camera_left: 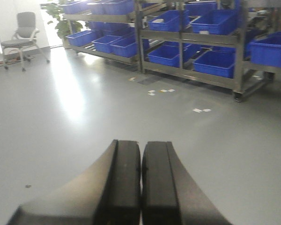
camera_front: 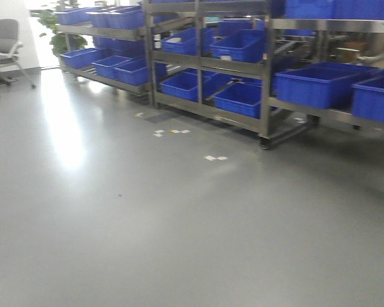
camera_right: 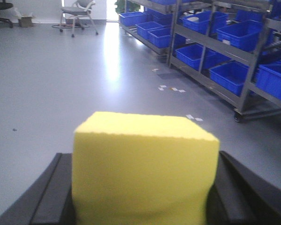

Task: Place yellow foam block on left shelf second layer
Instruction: 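Drive across the floor toward the shelf rack of blue bins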

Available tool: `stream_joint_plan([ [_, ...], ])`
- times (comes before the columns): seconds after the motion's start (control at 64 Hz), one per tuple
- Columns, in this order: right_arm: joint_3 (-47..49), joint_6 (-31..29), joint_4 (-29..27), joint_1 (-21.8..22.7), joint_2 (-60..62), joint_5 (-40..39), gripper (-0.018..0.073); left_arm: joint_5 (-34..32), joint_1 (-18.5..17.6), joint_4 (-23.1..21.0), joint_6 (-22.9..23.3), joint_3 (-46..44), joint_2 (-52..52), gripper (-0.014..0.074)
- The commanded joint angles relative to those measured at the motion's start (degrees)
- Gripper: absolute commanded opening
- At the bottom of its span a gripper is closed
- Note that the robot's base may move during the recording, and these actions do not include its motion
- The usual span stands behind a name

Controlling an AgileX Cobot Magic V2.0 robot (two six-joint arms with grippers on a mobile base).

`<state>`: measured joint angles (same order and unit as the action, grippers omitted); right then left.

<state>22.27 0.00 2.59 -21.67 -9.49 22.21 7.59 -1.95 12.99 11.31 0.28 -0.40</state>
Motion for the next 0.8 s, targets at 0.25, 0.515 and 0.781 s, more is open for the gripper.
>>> stream_joint_plan([
  [0.25, 1.77, -0.33, 0.56, 0.27, -0.72, -5.09, 0.0236, -5.04, -0.19, -0.18, 0.22, 1.48, -0.76, 0.0137],
  [0.515, 1.77, -0.33, 0.56, 0.27, -0.72, -5.09, 0.0236, -5.04, -0.19, -0.18, 0.22, 1.48, -0.76, 0.0137],
  [0.781, 1.77, -0.33, 0.56, 0.27, -0.72, -5.09, 0.0236, -5.04, -0.19, -0.18, 0.22, 1.48, -0.76, 0.0137],
])
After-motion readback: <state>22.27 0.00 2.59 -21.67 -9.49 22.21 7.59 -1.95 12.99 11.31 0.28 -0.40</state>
